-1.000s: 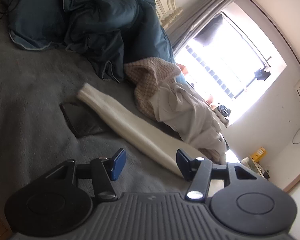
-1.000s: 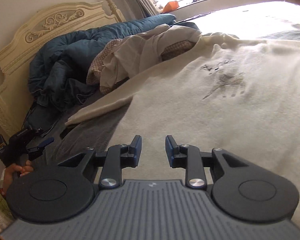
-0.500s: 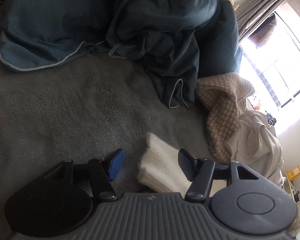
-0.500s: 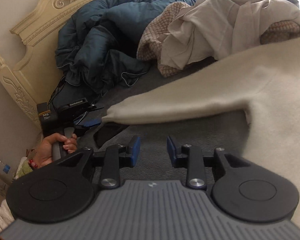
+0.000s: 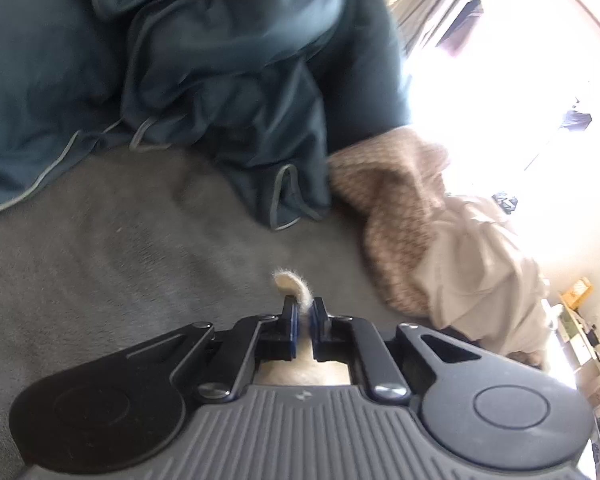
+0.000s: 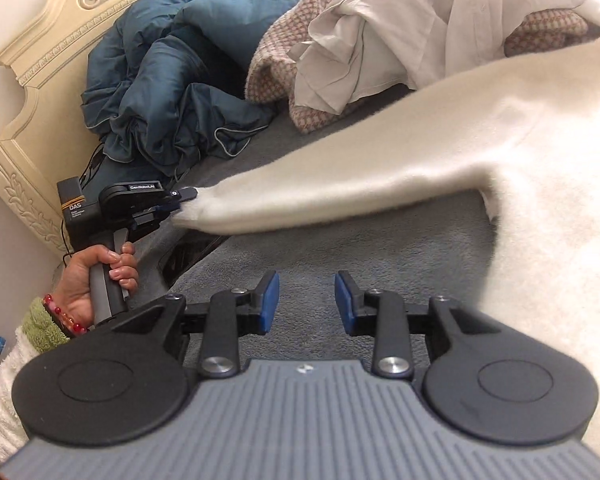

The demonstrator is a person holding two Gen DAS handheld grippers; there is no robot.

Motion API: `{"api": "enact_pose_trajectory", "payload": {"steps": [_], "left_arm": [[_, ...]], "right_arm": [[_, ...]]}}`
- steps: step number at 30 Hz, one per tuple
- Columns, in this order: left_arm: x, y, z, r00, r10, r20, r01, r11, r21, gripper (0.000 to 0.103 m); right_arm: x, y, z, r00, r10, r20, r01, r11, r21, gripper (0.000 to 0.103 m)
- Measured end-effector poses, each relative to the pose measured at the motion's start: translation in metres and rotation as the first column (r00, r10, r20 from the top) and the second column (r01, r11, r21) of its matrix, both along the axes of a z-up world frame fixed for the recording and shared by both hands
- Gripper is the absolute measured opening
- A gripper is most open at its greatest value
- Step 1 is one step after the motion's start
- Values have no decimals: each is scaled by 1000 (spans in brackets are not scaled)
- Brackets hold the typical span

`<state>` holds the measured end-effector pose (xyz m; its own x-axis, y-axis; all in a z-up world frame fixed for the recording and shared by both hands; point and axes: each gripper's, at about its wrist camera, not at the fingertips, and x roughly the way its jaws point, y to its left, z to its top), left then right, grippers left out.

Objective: Fold clothes
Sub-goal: 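Grasp the other sweater sleeve cuff with the left gripper and lift it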

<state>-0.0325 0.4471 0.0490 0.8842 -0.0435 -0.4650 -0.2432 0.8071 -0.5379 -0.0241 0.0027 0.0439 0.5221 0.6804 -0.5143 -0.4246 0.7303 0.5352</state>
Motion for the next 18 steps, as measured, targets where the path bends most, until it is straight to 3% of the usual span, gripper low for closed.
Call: {"api": "enact_pose_trajectory", "payload": {"steps": [3, 5, 7, 9, 11, 13, 16, 18], "left_arm": [[-23, -55, 45, 983, -128, 129, 118, 989, 86, 7], [-43, -104, 73, 950, -240, 199, 208, 963, 168, 7], [-67, -160, 93, 897, -366, 247, 299, 916, 269, 7], [-95, -223, 101, 820, -502, 274, 393, 843, 368, 7], [-118, -276, 94, 755, -599, 266, 466, 776, 426, 7], [-135, -320, 74, 711, -666, 226, 540, 723, 432, 7], [-149, -375, 18, 669, -739, 80, 663, 642, 385, 11], [-156, -394, -16, 650, -759, -28, 717, 600, 356, 15]], "right_arm": [[-3, -17, 3, 999, -48, 1, 48, 999, 18, 30], [-7, -32, 4, 996, -86, -2, 86, 996, 34, 30], [-18, -65, 3, 988, -155, -21, 156, 985, 74, 30], [-30, -98, 1, 974, -223, -43, 226, 968, 112, 30], [-41, -130, 0, 956, -287, -67, 294, 945, 144, 30], [-51, -159, -4, 937, -341, -82, 350, 925, 149, 30], [-71, -197, -19, 898, -424, -115, 437, 890, 130, 31], [-74, -204, -25, 897, -423, -130, 438, 890, 128, 31]]}}
